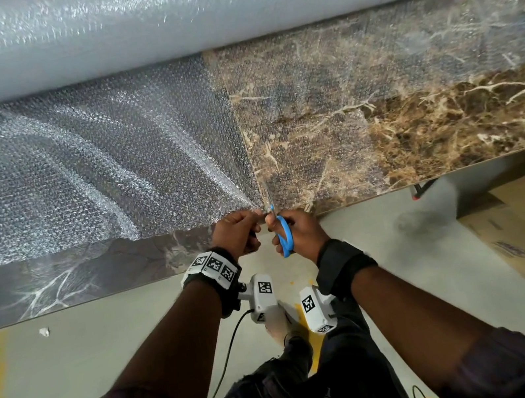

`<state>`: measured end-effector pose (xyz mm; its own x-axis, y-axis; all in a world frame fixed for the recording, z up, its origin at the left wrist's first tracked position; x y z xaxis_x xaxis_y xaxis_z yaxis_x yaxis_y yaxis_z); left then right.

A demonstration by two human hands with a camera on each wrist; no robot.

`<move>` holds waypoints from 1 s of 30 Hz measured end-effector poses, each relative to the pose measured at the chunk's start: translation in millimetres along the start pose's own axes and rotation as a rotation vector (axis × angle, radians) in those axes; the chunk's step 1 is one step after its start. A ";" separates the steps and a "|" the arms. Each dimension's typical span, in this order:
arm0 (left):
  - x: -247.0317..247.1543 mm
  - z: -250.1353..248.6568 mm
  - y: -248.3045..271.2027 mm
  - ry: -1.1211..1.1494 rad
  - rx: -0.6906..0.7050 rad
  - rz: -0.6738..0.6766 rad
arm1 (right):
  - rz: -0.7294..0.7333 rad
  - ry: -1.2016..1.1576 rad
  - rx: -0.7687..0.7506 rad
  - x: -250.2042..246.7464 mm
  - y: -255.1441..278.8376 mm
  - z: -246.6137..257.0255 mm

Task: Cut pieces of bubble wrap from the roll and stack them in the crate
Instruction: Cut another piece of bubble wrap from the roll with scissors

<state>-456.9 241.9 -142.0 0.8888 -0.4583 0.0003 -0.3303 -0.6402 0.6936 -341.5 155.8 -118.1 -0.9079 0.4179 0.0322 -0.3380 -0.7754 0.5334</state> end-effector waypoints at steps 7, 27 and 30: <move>-0.9 1.4 0.8 0.023 -0.017 -0.011 | 0.037 0.034 0.054 -0.7 6.0 2.5; 0.7 1.7 1.9 0.027 -0.032 -0.004 | 0.060 0.095 0.149 -8.8 -16.7 17.4; 0.9 2.7 1.8 0.037 -0.041 -0.004 | 0.051 0.092 0.168 -8.0 -18.8 19.7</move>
<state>-457.6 238.7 -142.7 0.9017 -0.4318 0.0234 -0.3137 -0.6161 0.7225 -323.0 176.3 -111.8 -0.9443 0.3290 -0.0102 -0.2516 -0.7014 0.6669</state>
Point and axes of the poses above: each hand's wrist, its own y-axis away from the middle knuckle, its own x-axis out of the palm, z = x × y, the point moved 9 cm from there along -y, towards the middle knuckle, and after that the axes turned 1 degree about y, right-handed, at the moved point
